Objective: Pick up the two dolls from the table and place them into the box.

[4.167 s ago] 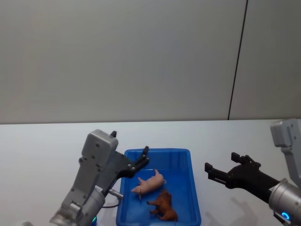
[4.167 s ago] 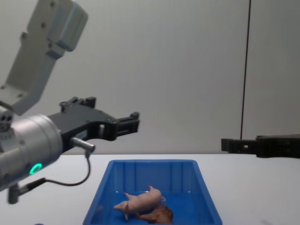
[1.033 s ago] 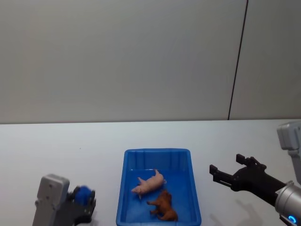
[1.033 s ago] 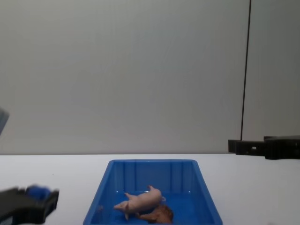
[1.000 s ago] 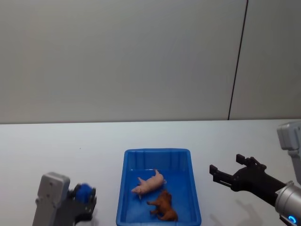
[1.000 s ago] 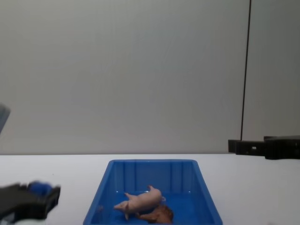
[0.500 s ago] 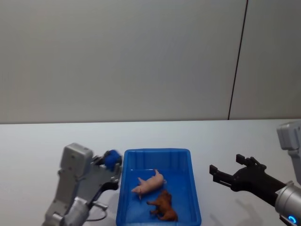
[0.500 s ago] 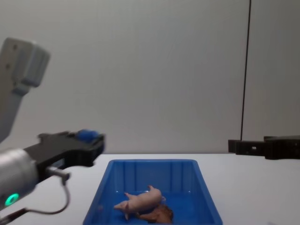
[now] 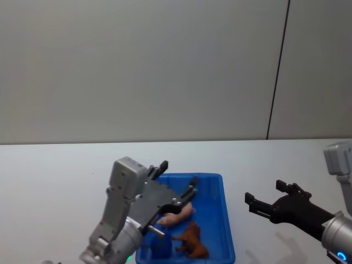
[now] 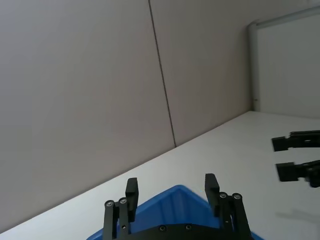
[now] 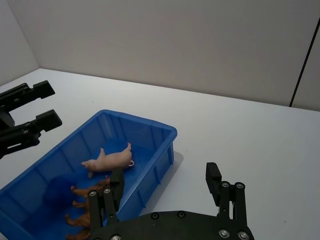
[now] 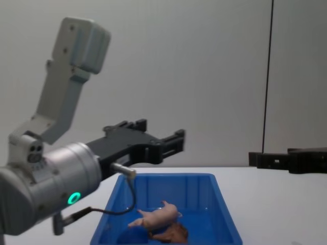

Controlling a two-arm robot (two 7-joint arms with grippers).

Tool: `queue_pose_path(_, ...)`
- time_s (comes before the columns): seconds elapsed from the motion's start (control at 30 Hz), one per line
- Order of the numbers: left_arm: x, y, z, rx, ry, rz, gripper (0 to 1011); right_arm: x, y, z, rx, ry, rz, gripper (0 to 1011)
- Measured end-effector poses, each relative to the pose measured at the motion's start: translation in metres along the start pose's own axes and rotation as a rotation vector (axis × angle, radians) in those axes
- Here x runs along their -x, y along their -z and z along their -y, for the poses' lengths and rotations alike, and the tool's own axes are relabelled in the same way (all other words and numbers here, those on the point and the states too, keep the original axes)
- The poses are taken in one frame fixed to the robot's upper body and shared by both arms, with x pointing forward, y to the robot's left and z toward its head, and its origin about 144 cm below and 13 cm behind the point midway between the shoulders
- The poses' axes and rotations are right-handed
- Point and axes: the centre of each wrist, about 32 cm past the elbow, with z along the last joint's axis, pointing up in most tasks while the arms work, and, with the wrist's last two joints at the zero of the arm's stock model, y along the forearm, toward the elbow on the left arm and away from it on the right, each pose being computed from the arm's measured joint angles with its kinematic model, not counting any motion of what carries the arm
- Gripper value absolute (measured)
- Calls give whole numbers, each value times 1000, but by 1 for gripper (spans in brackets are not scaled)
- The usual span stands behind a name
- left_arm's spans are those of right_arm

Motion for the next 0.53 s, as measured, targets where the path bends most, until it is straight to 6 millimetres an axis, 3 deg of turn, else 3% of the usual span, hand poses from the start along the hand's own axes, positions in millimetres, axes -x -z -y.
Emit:
queue_pose_path(0.27,6,-1,4,27,41,-5,999,0,0,0,0,0,0,1001)
queue_pose_path(0.53,10,-2,4,46,59,-8,1003,0,0,0,0,0,0,1001)
